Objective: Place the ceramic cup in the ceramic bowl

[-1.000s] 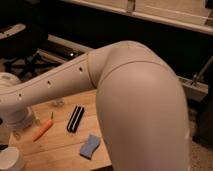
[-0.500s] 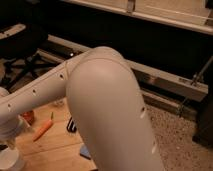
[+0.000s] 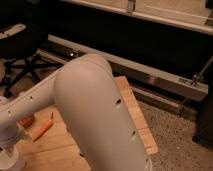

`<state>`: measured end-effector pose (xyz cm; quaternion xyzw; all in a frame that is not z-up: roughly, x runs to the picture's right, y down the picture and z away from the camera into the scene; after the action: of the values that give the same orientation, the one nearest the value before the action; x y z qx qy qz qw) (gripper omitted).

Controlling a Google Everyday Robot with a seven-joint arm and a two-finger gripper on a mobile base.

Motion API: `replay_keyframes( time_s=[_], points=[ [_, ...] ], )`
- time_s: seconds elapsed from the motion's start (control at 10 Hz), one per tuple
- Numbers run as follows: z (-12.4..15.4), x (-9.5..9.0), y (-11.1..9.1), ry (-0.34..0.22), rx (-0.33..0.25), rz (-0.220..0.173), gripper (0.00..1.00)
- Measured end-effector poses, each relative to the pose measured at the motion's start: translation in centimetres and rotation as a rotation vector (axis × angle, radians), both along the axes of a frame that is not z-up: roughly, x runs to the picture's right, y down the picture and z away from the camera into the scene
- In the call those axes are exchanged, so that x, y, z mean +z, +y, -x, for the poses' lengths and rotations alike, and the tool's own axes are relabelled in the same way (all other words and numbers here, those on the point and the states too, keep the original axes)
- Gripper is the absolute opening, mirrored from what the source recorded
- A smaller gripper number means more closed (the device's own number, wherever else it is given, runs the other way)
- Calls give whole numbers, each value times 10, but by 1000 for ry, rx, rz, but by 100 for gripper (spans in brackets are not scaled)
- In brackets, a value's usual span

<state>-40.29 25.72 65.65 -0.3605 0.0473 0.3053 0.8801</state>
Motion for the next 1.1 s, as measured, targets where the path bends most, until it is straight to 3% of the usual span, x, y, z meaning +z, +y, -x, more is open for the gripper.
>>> replay_keyframes(
  time_s=[0.2, 0.3, 0.6, 0.7, 0.8, 1.1],
  points=[
    [10, 10, 16, -11, -25, 19, 64],
    [15, 15, 23, -13, -41, 25, 58],
    [24, 23, 19, 8, -52, 23, 29],
    [26, 16, 2, 25, -33, 7, 19],
    [26, -2, -29, 48, 4, -22, 7],
    [19, -30, -98, 101, 97, -96, 0]
  ],
)
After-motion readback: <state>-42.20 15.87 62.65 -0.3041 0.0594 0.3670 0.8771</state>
